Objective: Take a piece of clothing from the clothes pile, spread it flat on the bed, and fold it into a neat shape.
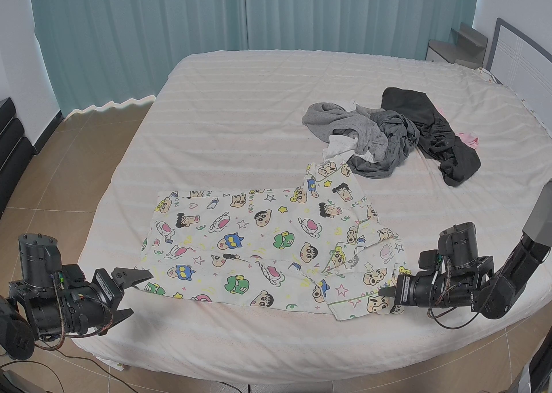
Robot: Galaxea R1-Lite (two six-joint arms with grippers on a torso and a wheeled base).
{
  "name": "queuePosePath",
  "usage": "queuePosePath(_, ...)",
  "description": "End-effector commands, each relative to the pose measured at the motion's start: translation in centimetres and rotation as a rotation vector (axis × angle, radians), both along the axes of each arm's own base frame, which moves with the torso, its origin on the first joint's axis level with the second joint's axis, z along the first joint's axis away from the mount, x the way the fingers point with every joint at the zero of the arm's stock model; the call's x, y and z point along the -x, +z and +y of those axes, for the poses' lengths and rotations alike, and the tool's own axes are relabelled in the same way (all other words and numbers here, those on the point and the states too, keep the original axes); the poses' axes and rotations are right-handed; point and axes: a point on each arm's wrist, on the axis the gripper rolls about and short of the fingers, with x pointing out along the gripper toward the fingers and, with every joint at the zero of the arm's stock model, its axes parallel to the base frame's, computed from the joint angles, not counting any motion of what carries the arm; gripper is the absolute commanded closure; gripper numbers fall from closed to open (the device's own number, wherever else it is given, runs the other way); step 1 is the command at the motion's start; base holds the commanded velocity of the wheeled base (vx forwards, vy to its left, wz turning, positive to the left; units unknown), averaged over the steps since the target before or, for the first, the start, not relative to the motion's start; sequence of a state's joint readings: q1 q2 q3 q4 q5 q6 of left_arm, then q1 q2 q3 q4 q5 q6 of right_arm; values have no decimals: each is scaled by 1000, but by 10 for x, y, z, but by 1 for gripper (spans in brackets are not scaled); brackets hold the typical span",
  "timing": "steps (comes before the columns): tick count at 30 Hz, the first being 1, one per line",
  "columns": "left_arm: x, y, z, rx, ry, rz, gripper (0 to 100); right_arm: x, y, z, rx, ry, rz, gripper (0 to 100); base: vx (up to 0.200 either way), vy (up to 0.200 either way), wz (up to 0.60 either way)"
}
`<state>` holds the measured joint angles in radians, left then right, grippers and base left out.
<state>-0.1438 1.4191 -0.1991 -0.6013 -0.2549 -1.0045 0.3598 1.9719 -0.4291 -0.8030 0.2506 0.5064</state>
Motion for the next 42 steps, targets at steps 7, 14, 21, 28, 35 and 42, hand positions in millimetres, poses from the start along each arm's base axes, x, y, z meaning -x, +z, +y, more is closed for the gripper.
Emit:
queuePosePath(7,0,1,0,1,0,-3,0,11,-3,11,-15,-70,54,0,0,0,0)
queuePosePath(14,0,0,0,-2,-2,-3,0,22,-7,4,-5,-82,89,0,0,0,0)
queuePosePath(21,-16,7,4,-148,-57,-119,0,42,35,-10,-117,-142,-18,0,0,0,0)
queuePosePath(28,-55,-3,33,-460,-188,-168,0,69,68,-20,-214,-161,-120,0,0,0,0)
queuePosePath(35,-55,4,37,-394,-279,-193,0,78,59,-26,-179,-199,-96,0,0,0,0)
queuePosePath(42,-51,11,35,-278,-222,-190,0,78,56,-26,-182,-207,-73,0,0,0,0)
